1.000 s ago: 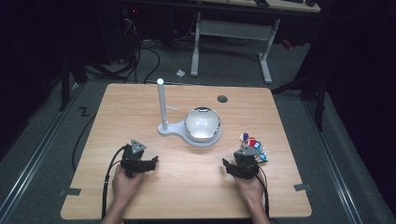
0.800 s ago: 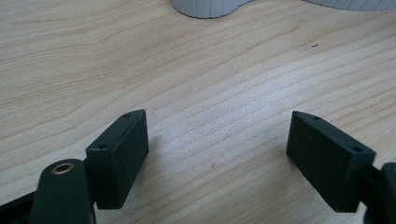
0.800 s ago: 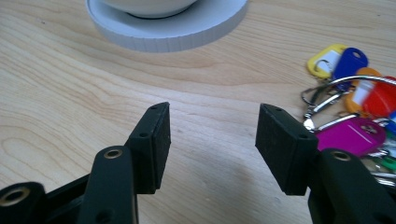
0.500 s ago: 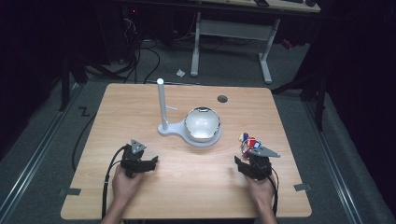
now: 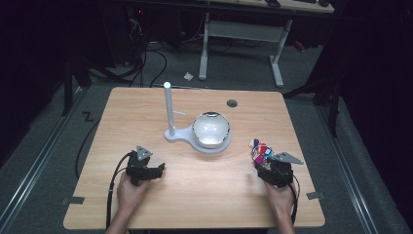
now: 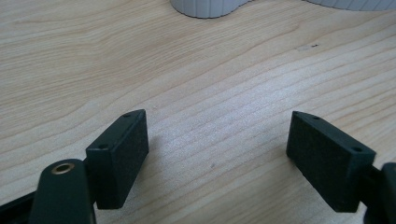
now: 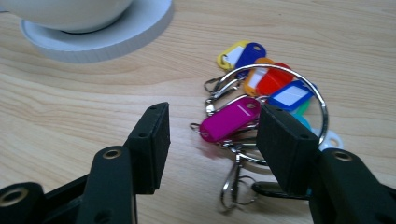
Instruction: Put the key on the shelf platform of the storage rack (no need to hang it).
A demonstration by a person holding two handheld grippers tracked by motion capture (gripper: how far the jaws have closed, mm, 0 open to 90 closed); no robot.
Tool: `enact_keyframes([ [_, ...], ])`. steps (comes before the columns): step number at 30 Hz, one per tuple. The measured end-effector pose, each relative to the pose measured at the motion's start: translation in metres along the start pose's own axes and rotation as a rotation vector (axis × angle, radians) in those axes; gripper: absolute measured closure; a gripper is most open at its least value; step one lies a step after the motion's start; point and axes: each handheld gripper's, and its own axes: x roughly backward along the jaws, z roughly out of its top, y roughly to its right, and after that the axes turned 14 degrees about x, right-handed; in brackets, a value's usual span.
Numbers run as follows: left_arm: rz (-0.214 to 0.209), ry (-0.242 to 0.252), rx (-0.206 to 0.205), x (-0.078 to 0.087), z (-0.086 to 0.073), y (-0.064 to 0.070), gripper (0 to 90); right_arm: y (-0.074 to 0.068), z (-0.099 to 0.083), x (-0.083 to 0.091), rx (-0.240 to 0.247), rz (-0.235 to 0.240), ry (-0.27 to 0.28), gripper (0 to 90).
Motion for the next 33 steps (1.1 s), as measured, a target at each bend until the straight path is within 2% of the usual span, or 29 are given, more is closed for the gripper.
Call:
enact_keyframes([
  [7, 0.0, 0.0, 0.0, 0.0, 0.0, 0.0, 21.1, 0.007, -0.001, -0.006, -0.03, -0.027, -0.029, 42.8],
  [12, -0.001, 0.0, -0.001, 0.0, 0.0, 0.0, 21.1, 0.012, 0.003, -0.015, -0.03, -0.037, -0.042, 42.2],
  [15, 0.0, 0.0, 0.0, 0.0, 0.0, 0.0, 21.2, 0.016, 0.004, -0.02, -0.06, -0.042, -0.048, 40.3],
  [17, 0.0, 0.0, 0.0, 0.0, 0.0, 0.0, 21.2, 0.017, 0.005, -0.021, -0.063, -0.045, -0.049, 40.0],
  [23, -0.001, 0.0, -0.001, 0.0, 0.0, 0.0, 21.1, 0.023, 0.009, -0.03, -0.073, -0.053, -0.092, 38.0],
  [27, 0.004, 0.002, 0.007, 0.0, 0.0, 0.001, 21.1, 0.027, 0.006, -0.037, -0.109, -0.046, -0.114, 36.8],
  [33, 0.005, 0.001, 0.009, 0.0, 0.0, 0.001, 21.1, 0.03, 0.01, -0.043, -0.107, -0.041, -0.128, 35.4],
])
